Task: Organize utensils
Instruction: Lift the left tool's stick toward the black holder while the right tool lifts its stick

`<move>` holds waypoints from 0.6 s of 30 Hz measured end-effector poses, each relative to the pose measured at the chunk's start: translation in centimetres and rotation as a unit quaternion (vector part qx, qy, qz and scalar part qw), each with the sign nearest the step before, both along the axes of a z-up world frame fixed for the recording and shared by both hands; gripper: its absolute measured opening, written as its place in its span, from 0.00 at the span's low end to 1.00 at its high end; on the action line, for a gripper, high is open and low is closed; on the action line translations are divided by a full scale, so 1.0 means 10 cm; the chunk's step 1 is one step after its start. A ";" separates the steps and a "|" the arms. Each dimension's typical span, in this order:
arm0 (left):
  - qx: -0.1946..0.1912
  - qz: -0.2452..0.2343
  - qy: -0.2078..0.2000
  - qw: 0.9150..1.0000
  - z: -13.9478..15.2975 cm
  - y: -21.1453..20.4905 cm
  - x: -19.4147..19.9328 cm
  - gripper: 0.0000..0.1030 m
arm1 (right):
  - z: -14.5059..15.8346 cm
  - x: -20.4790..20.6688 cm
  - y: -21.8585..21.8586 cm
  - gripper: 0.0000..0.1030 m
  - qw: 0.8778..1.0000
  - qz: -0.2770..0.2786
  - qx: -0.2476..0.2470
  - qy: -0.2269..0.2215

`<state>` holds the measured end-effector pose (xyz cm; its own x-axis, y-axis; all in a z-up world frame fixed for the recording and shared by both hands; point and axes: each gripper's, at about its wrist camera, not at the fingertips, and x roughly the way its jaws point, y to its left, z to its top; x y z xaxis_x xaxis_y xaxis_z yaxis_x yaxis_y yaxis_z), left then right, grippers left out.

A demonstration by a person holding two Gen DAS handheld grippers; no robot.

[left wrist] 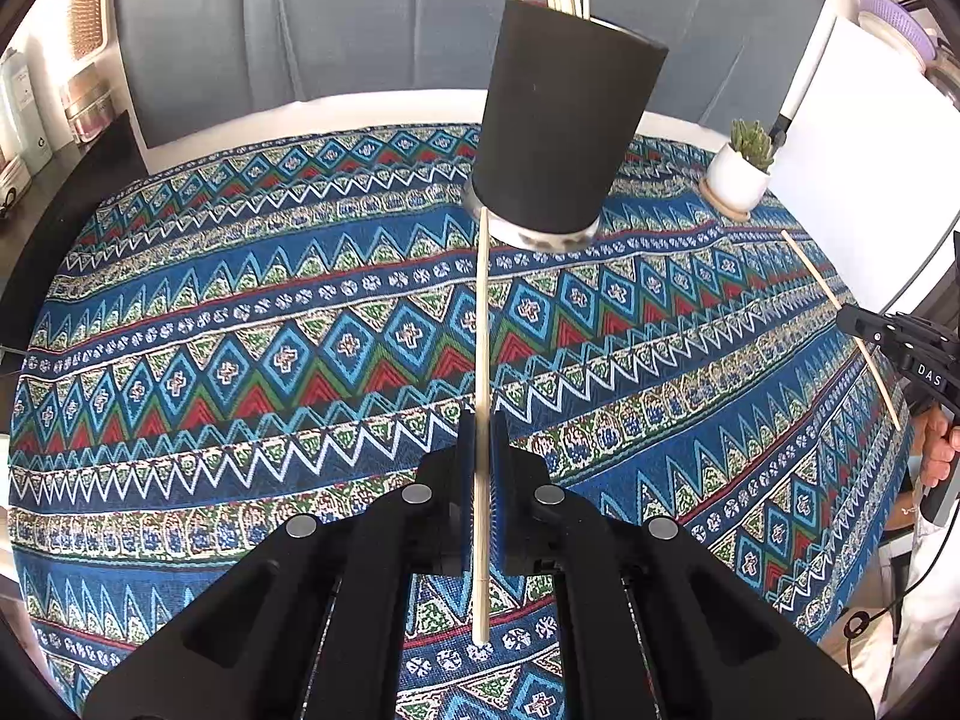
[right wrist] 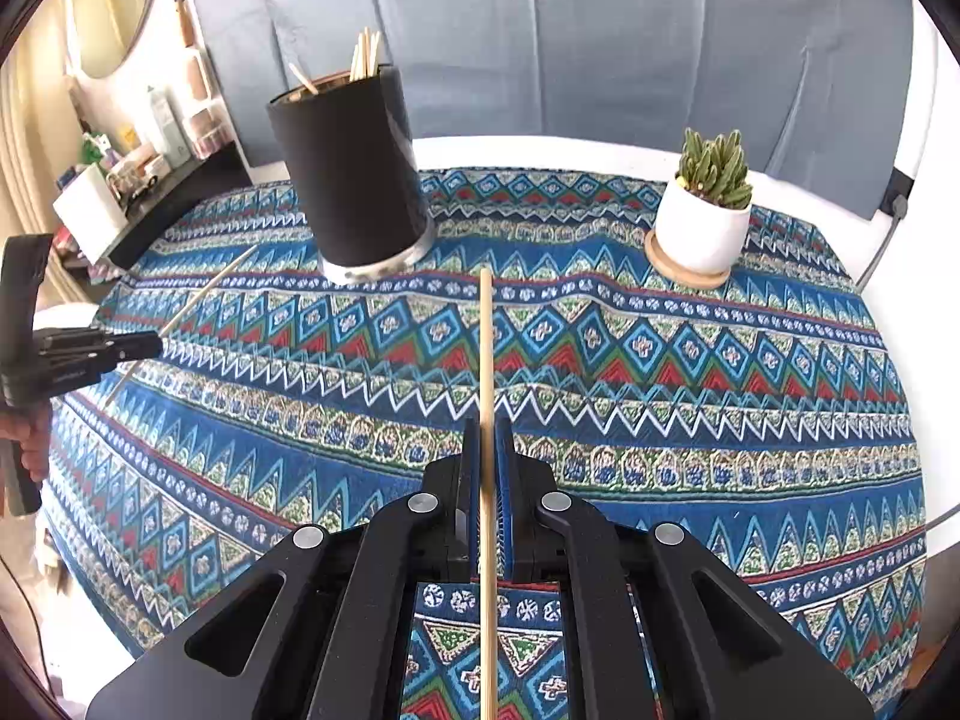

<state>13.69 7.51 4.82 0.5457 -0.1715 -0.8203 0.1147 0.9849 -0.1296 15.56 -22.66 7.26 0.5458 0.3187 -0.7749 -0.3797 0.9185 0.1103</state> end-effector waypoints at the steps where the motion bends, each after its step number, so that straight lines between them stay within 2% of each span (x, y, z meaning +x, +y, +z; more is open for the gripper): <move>1: 0.000 0.001 -0.006 1.000 0.06 0.01 0.00 0.05 | 0.06 0.01 0.00 0.04 1.000 0.001 0.003 -0.003; 10: 0.018 0.008 -0.049 0.999 0.60 0.15 0.07 0.05 | 0.55 0.16 0.04 0.04 0.999 0.002 0.018 -0.047; 18: 0.032 -0.001 -0.077 0.996 1.03 0.12 0.29 0.05 | 0.91 0.36 0.16 0.04 0.996 -0.003 0.026 -0.082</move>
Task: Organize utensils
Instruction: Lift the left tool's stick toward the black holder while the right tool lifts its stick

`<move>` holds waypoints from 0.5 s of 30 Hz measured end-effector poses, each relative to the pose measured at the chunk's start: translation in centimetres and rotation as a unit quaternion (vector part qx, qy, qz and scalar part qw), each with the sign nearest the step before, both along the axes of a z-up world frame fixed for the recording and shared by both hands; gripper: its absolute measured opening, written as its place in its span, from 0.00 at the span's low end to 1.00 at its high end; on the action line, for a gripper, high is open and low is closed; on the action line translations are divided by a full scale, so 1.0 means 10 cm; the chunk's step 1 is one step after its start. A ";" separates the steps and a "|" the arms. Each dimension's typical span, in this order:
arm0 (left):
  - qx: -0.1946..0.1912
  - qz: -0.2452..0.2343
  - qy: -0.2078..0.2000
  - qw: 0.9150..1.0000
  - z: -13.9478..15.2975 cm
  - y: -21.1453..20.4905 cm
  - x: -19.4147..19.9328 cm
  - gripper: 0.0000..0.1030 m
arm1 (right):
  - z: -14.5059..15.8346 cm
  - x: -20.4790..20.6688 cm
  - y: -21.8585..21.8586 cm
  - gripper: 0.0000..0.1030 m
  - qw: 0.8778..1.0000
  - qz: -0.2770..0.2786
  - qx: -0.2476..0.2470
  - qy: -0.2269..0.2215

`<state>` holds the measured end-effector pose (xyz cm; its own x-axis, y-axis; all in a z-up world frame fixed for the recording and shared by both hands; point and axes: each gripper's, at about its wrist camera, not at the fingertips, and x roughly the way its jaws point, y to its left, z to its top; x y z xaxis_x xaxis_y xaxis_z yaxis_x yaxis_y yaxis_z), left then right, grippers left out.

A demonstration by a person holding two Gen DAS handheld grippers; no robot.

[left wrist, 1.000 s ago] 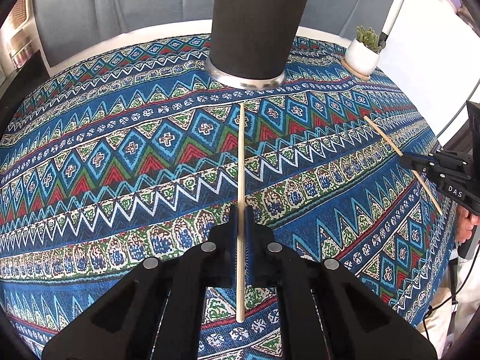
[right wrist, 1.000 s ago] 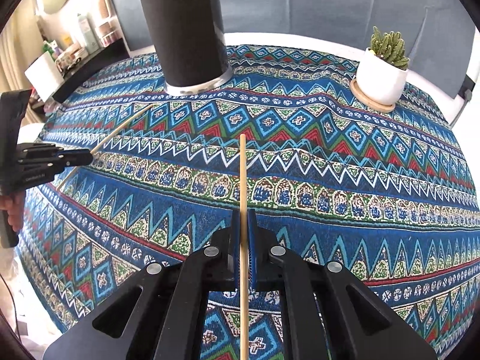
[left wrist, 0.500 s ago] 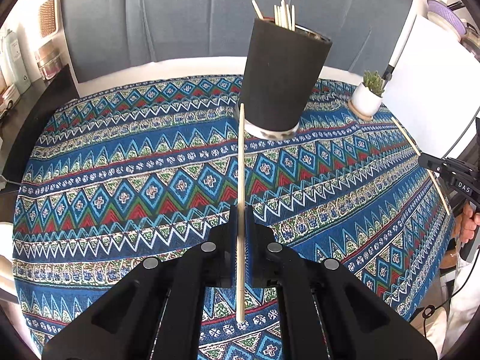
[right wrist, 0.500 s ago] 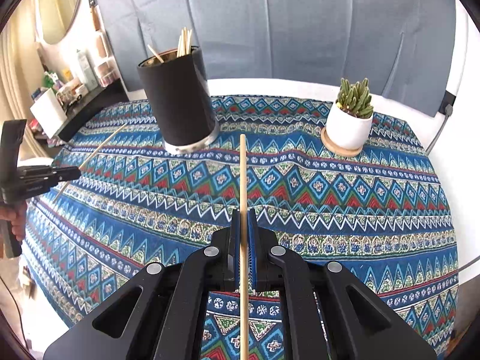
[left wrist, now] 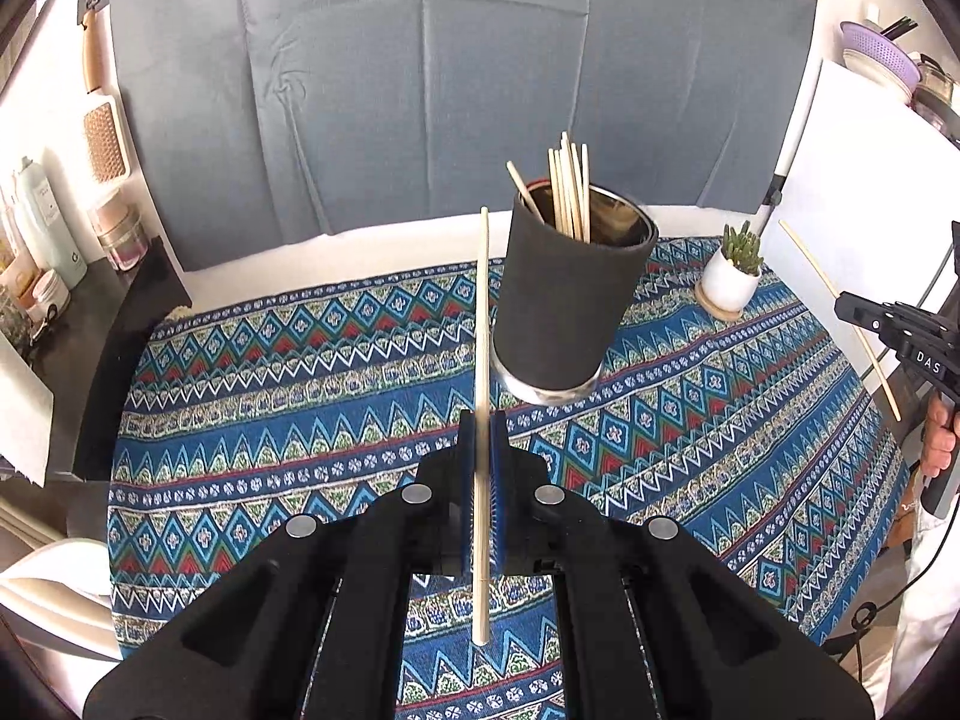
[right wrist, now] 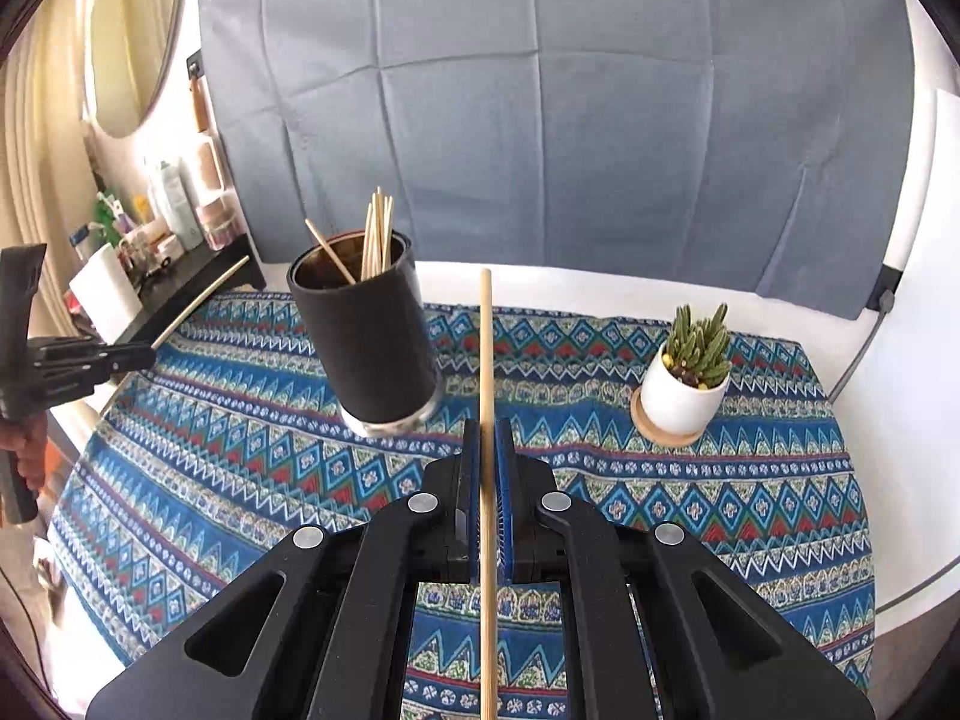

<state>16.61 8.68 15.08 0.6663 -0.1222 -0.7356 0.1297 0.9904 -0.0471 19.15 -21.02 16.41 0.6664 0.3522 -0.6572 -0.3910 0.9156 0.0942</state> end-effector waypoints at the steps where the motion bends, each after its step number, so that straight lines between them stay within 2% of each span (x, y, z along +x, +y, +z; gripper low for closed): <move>1: 0.001 -0.003 -0.005 1.000 0.06 -0.02 0.03 0.05 | 0.05 0.03 0.02 0.04 1.000 0.002 0.002 -0.004; 9: -0.011 -0.019 -0.039 0.999 0.42 -0.08 0.29 0.05 | 0.42 0.20 0.23 0.04 0.999 0.022 0.010 -0.043; 15: -0.027 -0.033 -0.058 0.997 0.56 -0.12 0.53 0.05 | 0.58 0.40 0.38 0.04 0.997 0.032 0.048 -0.059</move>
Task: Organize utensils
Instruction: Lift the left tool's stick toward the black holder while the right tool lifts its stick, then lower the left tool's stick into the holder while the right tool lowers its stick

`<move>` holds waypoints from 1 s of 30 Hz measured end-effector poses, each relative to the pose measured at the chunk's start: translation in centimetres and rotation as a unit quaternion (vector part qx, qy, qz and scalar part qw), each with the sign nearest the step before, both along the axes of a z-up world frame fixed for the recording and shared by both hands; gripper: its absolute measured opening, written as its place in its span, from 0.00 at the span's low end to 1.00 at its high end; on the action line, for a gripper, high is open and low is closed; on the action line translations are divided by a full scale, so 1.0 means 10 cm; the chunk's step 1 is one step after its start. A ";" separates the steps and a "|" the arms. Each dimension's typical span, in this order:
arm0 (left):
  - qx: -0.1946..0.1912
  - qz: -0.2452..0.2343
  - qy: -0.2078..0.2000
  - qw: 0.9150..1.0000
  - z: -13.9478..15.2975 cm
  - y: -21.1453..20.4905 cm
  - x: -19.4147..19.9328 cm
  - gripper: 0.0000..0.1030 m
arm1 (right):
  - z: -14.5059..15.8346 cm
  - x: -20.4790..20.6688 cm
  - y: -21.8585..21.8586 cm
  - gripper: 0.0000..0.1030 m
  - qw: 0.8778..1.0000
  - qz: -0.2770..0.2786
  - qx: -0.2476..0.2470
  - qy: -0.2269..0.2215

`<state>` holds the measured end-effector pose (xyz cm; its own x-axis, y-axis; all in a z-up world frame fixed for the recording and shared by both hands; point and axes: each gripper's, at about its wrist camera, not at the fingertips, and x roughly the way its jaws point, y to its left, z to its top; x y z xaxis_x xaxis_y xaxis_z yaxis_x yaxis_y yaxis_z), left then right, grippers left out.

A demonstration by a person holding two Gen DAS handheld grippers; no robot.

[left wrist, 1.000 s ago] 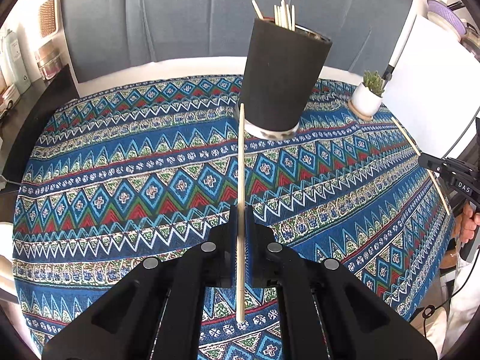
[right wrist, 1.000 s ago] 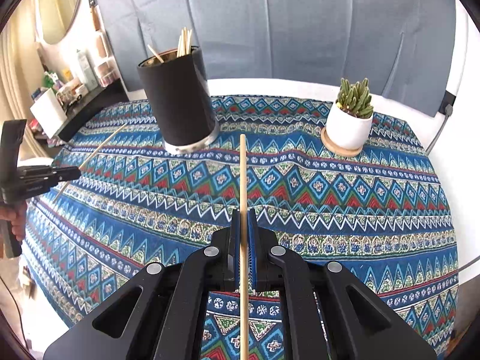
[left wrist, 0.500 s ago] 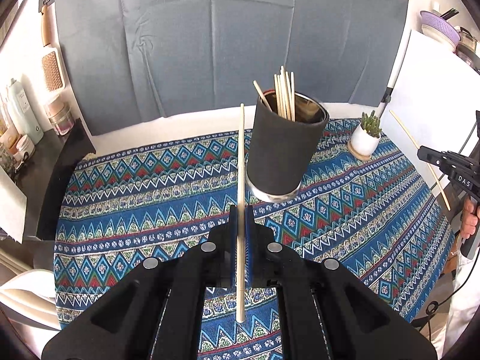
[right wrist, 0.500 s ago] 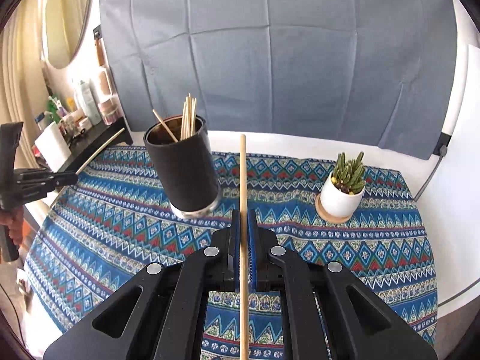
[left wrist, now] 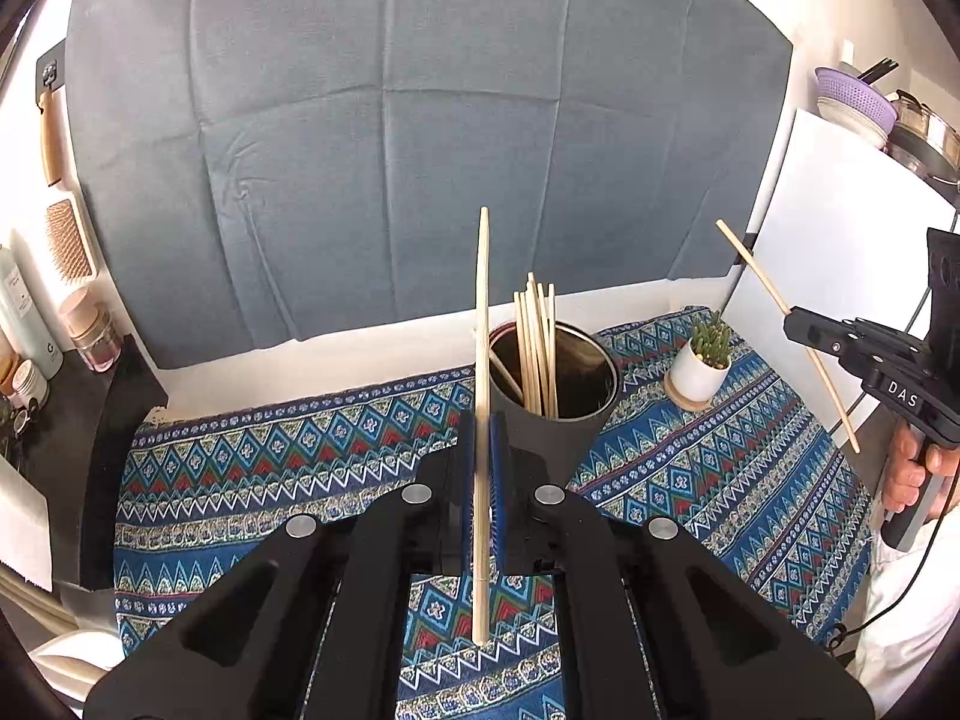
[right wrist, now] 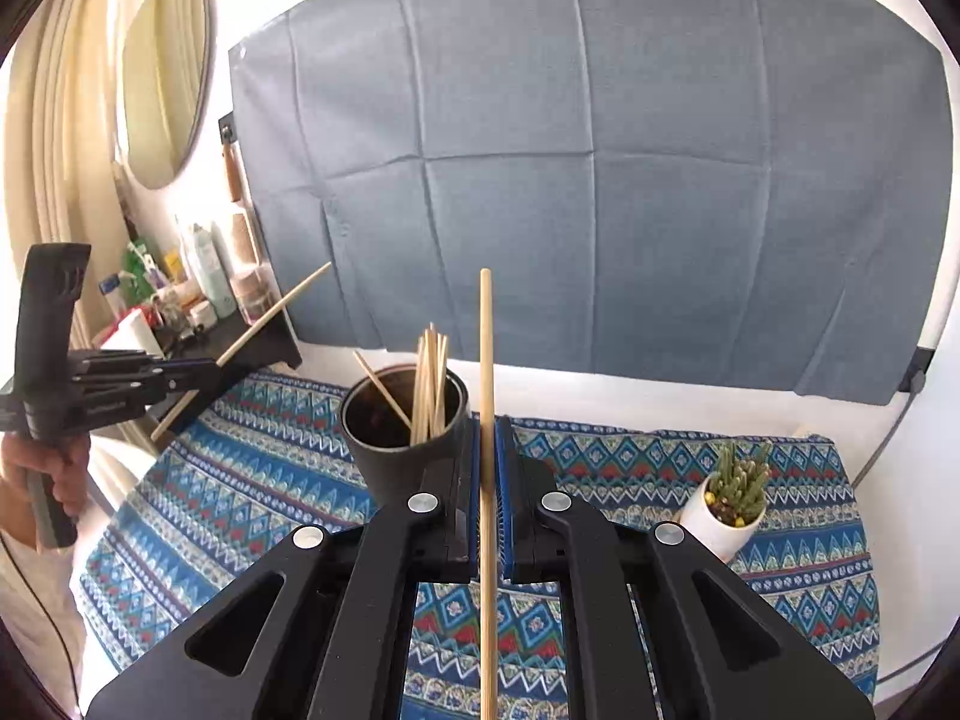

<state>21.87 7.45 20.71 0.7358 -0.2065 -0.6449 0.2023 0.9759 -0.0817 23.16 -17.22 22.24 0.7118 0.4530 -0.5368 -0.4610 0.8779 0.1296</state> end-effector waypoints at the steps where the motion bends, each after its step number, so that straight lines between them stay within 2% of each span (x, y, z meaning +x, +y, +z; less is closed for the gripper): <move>1: -0.005 -0.003 -0.004 1.000 0.02 -0.01 0.03 0.05 | 0.02 0.04 0.03 0.04 1.000 0.002 0.007 -0.002; 3: -0.015 -0.008 -0.013 1.000 0.05 -0.02 0.11 0.05 | 0.05 0.11 0.10 0.04 1.000 0.009 0.019 -0.005; 6: -0.020 0.014 -0.050 0.998 0.10 0.00 0.20 0.05 | 0.08 0.24 0.18 0.04 0.999 0.024 0.044 -0.014; 9: -0.054 0.013 -0.075 0.996 0.12 0.04 0.30 0.05 | 0.08 0.36 0.24 0.05 0.996 0.035 0.081 -0.022; 11: -0.060 0.017 -0.097 0.993 0.11 0.04 0.36 0.05 | 0.06 0.46 0.25 0.04 0.993 0.037 0.107 -0.026; 14: -0.084 0.021 -0.115 0.990 0.05 0.06 0.45 0.05 | 0.05 0.53 0.23 0.05 0.988 0.018 0.139 -0.058; 20: -0.114 0.006 -0.167 0.979 -0.12 -0.05 0.55 0.05 | -0.06 0.69 0.21 0.05 0.974 -0.005 0.203 -0.105; 22: -0.120 0.016 -0.195 0.973 -0.17 -0.10 0.54 0.05 | -0.12 0.75 0.22 0.05 0.968 -0.009 0.219 -0.118; 25: -0.114 0.009 -0.242 0.963 -0.24 -0.19 0.53 0.05 | -0.25 0.80 0.23 0.05 0.954 0.007 0.266 -0.141; 26: -0.120 -0.003 -0.244 0.962 -0.27 -0.21 0.56 0.05 | -0.31 0.82 0.24 0.05 0.949 0.008 0.279 -0.144; 28: -0.138 0.011 -0.248 0.959 -0.32 -0.20 0.60 0.05 | -0.42 0.88 0.28 0.05 0.942 0.017 0.301 -0.144; 30: -0.162 0.003 -0.254 0.953 -0.39 -0.18 0.64 0.05 | -0.51 0.93 0.33 0.05 0.936 0.024 0.318 -0.148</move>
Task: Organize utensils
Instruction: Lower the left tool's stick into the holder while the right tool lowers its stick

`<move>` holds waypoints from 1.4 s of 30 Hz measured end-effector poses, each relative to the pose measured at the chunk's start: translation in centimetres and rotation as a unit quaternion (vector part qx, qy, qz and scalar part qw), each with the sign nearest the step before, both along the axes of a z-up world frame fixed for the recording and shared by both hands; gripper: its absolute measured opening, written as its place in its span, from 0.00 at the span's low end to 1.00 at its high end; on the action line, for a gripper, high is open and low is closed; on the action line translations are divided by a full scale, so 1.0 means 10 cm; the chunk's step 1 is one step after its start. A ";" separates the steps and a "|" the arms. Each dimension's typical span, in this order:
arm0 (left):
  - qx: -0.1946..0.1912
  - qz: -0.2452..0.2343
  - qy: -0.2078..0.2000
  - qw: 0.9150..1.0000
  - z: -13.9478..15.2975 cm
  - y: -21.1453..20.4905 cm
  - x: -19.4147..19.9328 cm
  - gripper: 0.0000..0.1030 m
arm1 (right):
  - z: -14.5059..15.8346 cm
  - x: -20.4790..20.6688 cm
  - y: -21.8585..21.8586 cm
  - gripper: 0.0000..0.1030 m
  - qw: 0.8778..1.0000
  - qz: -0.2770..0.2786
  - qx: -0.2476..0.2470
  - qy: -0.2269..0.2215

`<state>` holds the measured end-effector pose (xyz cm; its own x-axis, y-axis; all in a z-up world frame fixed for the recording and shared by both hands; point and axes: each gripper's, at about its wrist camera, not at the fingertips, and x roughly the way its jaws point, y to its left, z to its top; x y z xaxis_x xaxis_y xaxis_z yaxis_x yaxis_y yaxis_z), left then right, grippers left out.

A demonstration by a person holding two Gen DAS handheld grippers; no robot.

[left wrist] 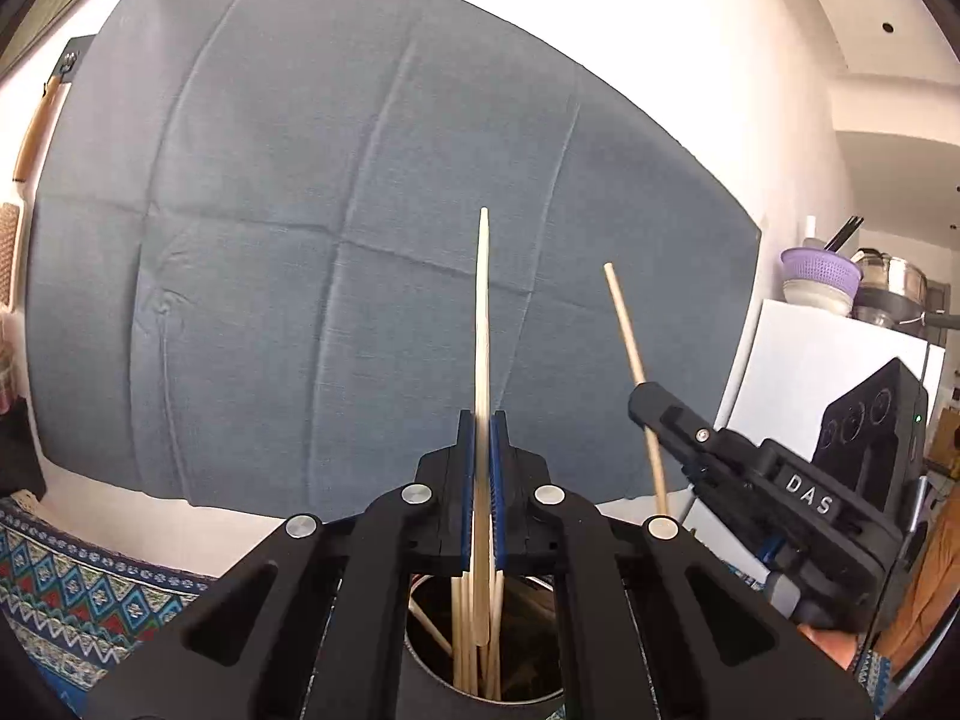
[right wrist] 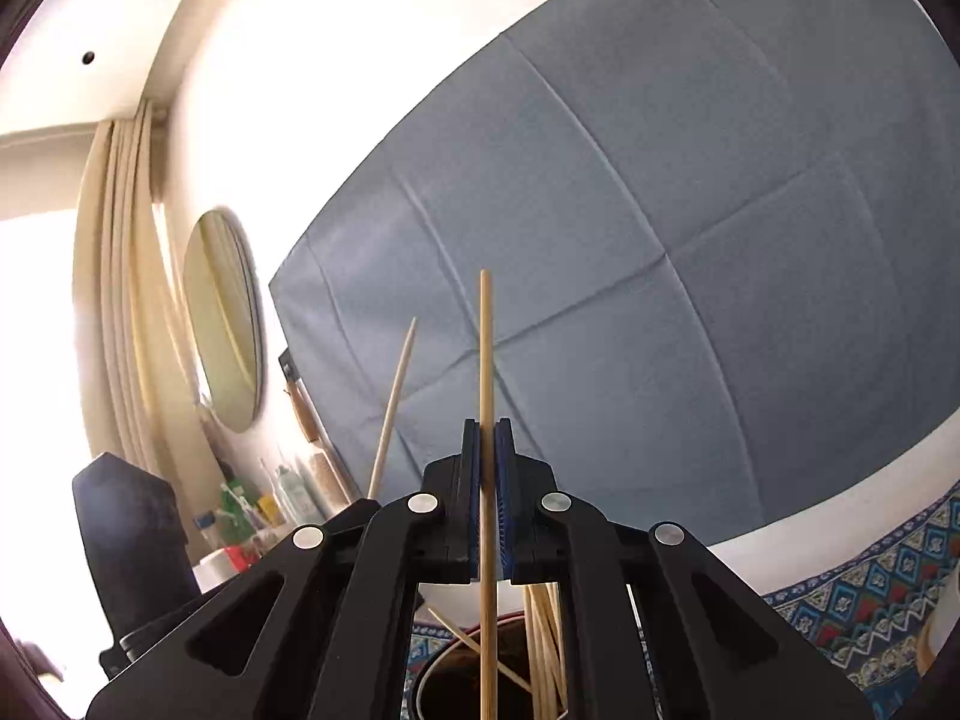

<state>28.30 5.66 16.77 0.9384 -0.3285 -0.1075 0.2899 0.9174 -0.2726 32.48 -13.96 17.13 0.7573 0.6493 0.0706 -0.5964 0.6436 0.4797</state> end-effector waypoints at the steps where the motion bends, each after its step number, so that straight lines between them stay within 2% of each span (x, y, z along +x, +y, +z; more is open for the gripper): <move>1: -0.006 -0.002 -0.005 1.000 -0.04 0.00 0.01 0.05 | -0.04 0.02 0.03 0.05 1.000 -0.002 0.006 -0.004; 4: -0.001 -0.005 -0.028 1.000 -0.16 -0.04 -0.02 0.05 | -0.14 0.04 0.09 0.05 1.000 -0.008 0.015 -0.014; 7: -0.025 -0.021 -0.038 0.999 -0.28 -0.01 -0.02 0.05 | -0.24 0.04 0.12 0.05 0.999 -0.018 0.022 -0.024; 9: -0.016 -0.013 -0.048 0.999 -0.35 -0.05 -0.02 0.05 | -0.30 0.06 0.14 0.05 0.999 -0.027 0.025 -0.028; 13: -0.001 -0.017 -0.038 0.999 -0.48 -0.13 0.03 0.05 | -0.44 0.02 0.15 0.05 0.996 -0.065 0.032 -0.048; 21: 0.025 -0.036 -0.035 0.998 -0.60 -0.27 0.01 0.05 | -0.54 -0.01 0.19 0.05 0.996 -0.068 0.003 -0.057; 26: 0.042 -0.031 -0.031 0.998 -0.69 -0.29 -0.03 0.05 | -0.55 -0.03 0.20 0.05 0.996 -0.067 -0.019 -0.064; 30: 0.065 -0.023 -0.026 0.997 -0.72 -0.30 -0.07 0.05 | -0.56 -0.02 0.20 0.05 0.997 -0.056 -0.030 -0.051; 37: 0.073 -0.020 -0.022 0.997 -0.75 -0.31 -0.13 0.05 | -0.54 -0.12 0.18 0.05 0.994 -0.047 -0.081 -0.054; 40: 0.074 -0.026 -0.017 0.997 -0.74 -0.31 -0.16 0.05 | -0.58 -0.14 0.14 0.05 0.994 -0.044 -0.085 -0.044; 42: 0.091 -0.027 -0.016 0.995 -0.74 -0.34 -0.20 0.05 | -0.62 -0.16 0.12 0.05 0.995 -0.044 -0.080 -0.041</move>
<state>26.35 2.29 9.37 0.9240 -0.3559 -0.1400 0.3454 0.9338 -0.0938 30.88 -12.79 10.93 0.8076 0.5887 0.0349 -0.5672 0.7592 0.3192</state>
